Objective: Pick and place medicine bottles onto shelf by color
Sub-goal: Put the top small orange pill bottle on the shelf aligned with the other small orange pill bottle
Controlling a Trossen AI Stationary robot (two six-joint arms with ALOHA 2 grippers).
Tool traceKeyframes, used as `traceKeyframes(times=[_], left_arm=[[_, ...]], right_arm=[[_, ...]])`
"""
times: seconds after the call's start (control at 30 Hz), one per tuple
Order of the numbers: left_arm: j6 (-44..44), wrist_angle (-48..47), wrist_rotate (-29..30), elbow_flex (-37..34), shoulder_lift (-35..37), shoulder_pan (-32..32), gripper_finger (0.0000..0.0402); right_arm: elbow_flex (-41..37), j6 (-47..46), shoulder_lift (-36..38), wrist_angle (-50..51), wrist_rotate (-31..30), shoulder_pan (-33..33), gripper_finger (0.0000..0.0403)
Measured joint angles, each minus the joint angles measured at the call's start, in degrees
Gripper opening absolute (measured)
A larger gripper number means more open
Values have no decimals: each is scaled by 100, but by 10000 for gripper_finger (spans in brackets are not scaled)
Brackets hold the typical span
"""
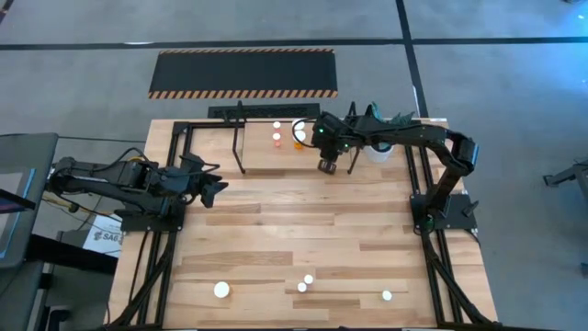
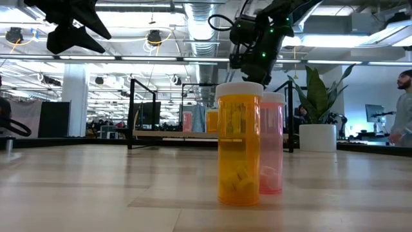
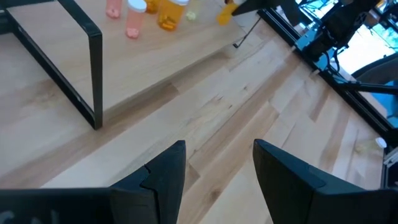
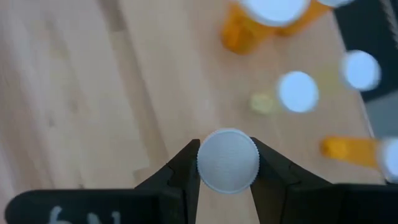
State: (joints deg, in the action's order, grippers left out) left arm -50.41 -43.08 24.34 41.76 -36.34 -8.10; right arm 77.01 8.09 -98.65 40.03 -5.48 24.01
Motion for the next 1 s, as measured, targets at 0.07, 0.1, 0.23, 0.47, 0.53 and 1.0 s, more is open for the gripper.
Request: traceKeyframes(times=[0.07,0.1,0.23,0.47,0.53,1.0], left_arm=[[-27,0,2,0,1,0,174],[-29,1,1,0,0,0,174],[-80,0,3,0,0,0,174],[-85,1,44,0,0,0,174],[-85,1,104,0,2,0,174],[-128,3,185,0,1,0,174]], right_arm=[[0,253,0,0,106,0,129],[0,371,0,0,108,0,130],[-164,684,0,-37,110,-22,129],[-455,758,-4,-183,125,-43,130],[-455,860,-4,-305,128,-72,129],[-457,1186,-4,-268,449,289,130]])
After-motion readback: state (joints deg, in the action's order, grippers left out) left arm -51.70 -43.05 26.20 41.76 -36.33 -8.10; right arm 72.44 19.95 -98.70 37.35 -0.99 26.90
